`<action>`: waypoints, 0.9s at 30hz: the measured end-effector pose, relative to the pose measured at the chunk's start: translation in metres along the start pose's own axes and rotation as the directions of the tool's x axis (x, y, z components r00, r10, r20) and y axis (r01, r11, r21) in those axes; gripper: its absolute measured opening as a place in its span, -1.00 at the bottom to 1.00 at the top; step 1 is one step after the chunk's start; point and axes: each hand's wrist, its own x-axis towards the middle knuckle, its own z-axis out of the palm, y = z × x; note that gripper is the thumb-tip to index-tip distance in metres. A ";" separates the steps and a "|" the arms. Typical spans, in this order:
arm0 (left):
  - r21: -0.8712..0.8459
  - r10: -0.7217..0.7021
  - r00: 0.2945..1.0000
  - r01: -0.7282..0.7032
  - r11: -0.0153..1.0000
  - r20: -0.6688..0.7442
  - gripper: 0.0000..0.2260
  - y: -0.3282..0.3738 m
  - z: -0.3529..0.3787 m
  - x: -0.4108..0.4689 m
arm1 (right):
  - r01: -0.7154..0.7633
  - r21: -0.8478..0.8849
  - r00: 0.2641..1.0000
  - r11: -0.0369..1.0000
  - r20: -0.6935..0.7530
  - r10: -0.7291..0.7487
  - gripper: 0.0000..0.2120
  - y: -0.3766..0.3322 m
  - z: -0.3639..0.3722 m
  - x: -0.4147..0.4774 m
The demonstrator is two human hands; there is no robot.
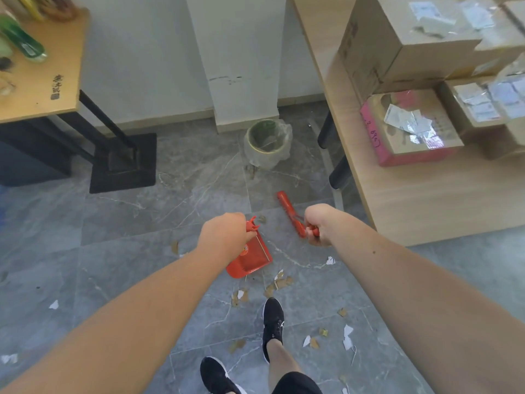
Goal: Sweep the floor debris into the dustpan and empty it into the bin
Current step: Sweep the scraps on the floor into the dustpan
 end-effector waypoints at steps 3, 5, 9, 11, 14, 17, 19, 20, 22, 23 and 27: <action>-0.010 -0.027 1.000 0.027 1.000 0.002 -0.60 0.000 0.006 0.008 | -0.017 -0.008 1.000 1.000 -0.013 0.017 -0.81 -0.009 0.003 0.022; -0.007 -0.056 0.998 0.056 0.998 -0.001 -0.61 -0.004 0.010 0.005 | -0.025 -0.007 1.000 1.000 -0.016 0.025 -0.83 -0.011 0.011 0.033; -0.049 -0.126 0.992 0.127 0.991 0.019 -0.64 -0.022 0.019 -0.006 | -0.005 -0.021 1.000 1.000 -0.006 0.005 -0.80 -0.011 0.039 0.049; -0.071 -0.154 0.987 0.157 0.985 0.046 -0.65 -0.033 0.024 -0.013 | -0.018 -0.016 1.000 1.000 0.023 0.019 -0.80 -0.010 0.060 0.050; -0.083 -0.204 0.977 0.209 0.974 0.066 -0.64 -0.051 0.034 -0.024 | -0.023 -0.053 0.998 0.998 0.052 0.026 -0.80 -0.004 0.092 0.045; -0.104 -0.253 0.966 0.257 0.961 0.046 -0.63 -0.071 0.045 -0.036 | 0.026 -0.059 0.998 0.998 0.059 -0.023 -0.74 0.001 0.120 0.037; -0.122 -0.272 0.961 0.275 0.954 0.045 -0.64 -0.084 0.052 -0.044 | 0.066 -0.067 0.997 0.996 0.055 -0.063 -0.68 0.004 0.137 0.032; -0.134 -0.282 0.958 0.285 0.949 0.045 -0.64 -0.090 0.055 -0.049 | 0.083 -0.077 0.995 0.994 0.056 -0.078 -0.66 0.005 0.145 0.030; -0.154 -0.298 0.954 0.298 0.942 0.024 -0.65 -0.101 0.062 -0.059 | 0.102 -0.121 0.993 0.987 0.067 -0.094 -0.65 0.008 0.161 0.027; -0.159 -0.306 0.952 0.303 0.940 0.009 -0.64 -0.107 0.065 -0.065 | 0.108 -0.153 0.992 0.982 0.074 -0.098 -0.67 0.009 0.168 0.026; -0.195 -0.349 0.937 0.341 0.920 -0.005 -0.64 -0.132 0.076 -0.092 | 0.131 -0.239 0.988 0.962 0.115 -0.106 -0.73 0.020 0.202 0.015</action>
